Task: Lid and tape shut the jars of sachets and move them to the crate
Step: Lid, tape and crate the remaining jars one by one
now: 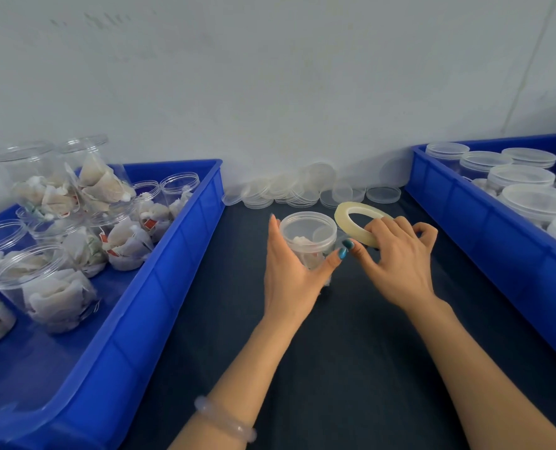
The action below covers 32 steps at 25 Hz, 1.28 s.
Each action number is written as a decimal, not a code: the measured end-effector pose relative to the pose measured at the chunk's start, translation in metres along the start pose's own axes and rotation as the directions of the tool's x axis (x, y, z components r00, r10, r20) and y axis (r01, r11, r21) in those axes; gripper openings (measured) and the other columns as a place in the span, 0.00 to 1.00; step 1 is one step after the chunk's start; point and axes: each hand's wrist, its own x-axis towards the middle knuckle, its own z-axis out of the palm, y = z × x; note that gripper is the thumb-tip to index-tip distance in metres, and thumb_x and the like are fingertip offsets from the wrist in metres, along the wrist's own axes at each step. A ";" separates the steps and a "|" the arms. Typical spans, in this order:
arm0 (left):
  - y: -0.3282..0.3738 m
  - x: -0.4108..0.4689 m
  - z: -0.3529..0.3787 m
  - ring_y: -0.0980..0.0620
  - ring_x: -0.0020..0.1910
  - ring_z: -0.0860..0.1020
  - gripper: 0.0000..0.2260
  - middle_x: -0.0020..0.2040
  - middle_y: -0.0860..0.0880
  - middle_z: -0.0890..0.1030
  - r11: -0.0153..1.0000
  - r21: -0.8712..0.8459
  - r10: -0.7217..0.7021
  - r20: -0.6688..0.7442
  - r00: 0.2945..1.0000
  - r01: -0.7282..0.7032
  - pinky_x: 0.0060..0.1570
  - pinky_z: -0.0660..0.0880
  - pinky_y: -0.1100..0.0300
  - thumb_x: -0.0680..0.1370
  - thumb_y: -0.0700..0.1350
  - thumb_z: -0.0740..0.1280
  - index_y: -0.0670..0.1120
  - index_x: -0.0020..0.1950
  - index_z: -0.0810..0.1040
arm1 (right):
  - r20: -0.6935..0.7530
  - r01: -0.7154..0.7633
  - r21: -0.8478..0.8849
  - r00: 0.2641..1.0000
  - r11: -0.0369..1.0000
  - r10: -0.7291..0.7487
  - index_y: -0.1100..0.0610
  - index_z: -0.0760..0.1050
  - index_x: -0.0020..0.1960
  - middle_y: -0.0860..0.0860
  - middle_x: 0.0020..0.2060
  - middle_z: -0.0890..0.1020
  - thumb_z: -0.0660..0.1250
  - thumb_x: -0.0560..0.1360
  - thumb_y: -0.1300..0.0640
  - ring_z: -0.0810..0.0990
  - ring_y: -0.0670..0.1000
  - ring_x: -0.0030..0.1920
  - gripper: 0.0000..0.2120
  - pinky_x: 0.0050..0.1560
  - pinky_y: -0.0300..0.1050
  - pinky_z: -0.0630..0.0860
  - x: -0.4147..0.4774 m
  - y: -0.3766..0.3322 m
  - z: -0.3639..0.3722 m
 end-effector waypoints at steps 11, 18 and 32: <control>-0.012 0.016 -0.012 0.68 0.56 0.77 0.32 0.54 0.69 0.79 0.976 -0.212 0.071 0.074 0.995 -0.054 0.48 0.73 0.75 0.59 0.61 0.80 0.60 0.60 0.73 | 0.041 0.033 0.107 0.998 0.994 -0.038 0.51 0.77 0.49 0.41 0.43 0.72 0.48 0.80 0.39 0.66 0.44 0.48 0.23 0.53 0.48 0.55 0.001 0.004 -0.003; -0.016 0.021 -0.023 0.64 0.57 0.79 0.29 0.57 0.60 0.81 0.954 -0.299 0.070 0.201 0.977 -0.007 0.51 0.76 0.68 0.61 0.55 0.80 0.57 0.60 0.75 | 0.063 0.019 0.151 0.998 0.988 -0.029 0.52 0.77 0.41 0.42 0.35 0.73 0.53 0.78 0.37 0.69 0.46 0.43 0.24 0.52 0.48 0.55 -0.001 0.005 -0.005; -0.018 0.019 -0.040 0.53 0.54 0.84 0.28 0.52 0.53 0.86 0.817 -0.533 0.053 0.448 0.893 0.219 0.49 0.80 0.59 0.57 0.73 0.75 0.61 0.53 0.85 | 0.037 0.037 0.157 0.998 0.987 -0.043 0.54 0.73 0.35 0.46 0.32 0.74 0.40 0.73 0.23 0.71 0.49 0.41 0.39 0.52 0.45 0.52 0.008 0.012 -0.017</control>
